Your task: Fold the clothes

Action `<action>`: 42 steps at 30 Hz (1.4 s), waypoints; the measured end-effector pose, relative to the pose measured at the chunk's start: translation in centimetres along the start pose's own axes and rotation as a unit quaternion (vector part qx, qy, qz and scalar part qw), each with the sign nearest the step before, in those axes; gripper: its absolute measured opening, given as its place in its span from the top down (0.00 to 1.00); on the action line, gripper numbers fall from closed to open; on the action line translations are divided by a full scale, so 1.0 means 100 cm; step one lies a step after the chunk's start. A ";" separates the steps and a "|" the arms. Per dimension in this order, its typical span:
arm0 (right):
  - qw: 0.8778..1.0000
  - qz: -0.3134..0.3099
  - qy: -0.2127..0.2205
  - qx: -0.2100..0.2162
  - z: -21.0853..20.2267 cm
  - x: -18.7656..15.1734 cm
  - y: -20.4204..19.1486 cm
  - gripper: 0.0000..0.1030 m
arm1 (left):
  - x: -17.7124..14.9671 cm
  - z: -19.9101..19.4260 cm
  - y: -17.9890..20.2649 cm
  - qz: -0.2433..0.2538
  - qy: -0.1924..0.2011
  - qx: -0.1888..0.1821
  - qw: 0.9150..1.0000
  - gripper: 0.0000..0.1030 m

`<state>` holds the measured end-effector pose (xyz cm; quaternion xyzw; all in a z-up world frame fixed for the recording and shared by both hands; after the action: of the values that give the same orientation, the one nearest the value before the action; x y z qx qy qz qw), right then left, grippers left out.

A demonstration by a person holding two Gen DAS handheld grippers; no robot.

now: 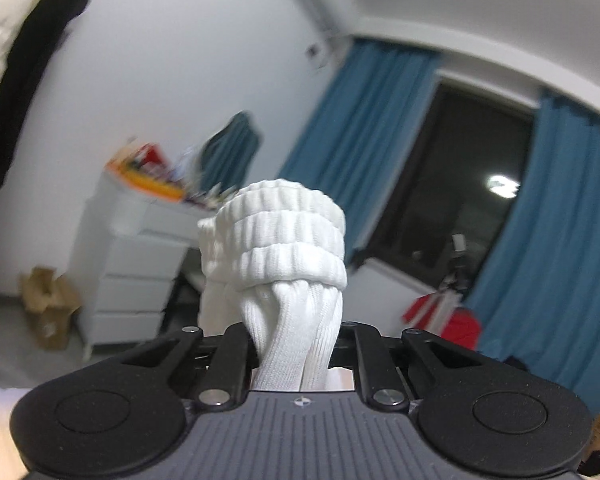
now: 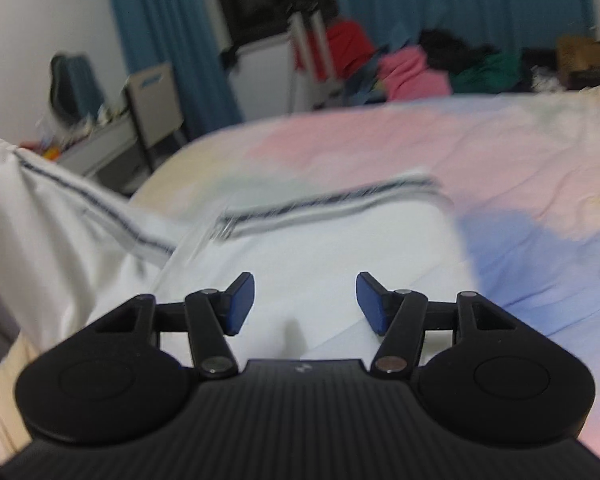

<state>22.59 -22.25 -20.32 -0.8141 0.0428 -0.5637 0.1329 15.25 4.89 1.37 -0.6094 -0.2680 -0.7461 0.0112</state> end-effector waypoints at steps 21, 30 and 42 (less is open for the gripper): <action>0.967 0.211 0.065 -0.130 -0.003 0.025 0.166 0.41 | -0.310 -0.098 0.258 0.329 -0.102 -0.287 0.894 0.86; 0.956 0.280 0.057 -0.061 0.009 0.011 0.163 0.41 | -0.304 -0.061 0.235 0.370 -0.186 -0.318 0.853 0.08; 0.944 0.325 0.044 -0.032 0.011 -0.005 0.133 0.36 | -0.236 -0.055 0.116 0.456 -0.153 -0.305 0.822 0.04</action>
<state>24.52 -34.78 -24.68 -0.7344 0.3288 -0.5231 0.2809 20.35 -14.58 -16.38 -0.7406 0.2835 -0.5968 0.1221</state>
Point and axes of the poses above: each gripper's, at about its wrist camera, not at the fingertips, and z roughly the way its jaws point, y to its right, x to its top, the point moved 7 cm from there along z, roughly the way its jaws point, and after that the axes turned 11 degrees about y, right-handed, at the moved point
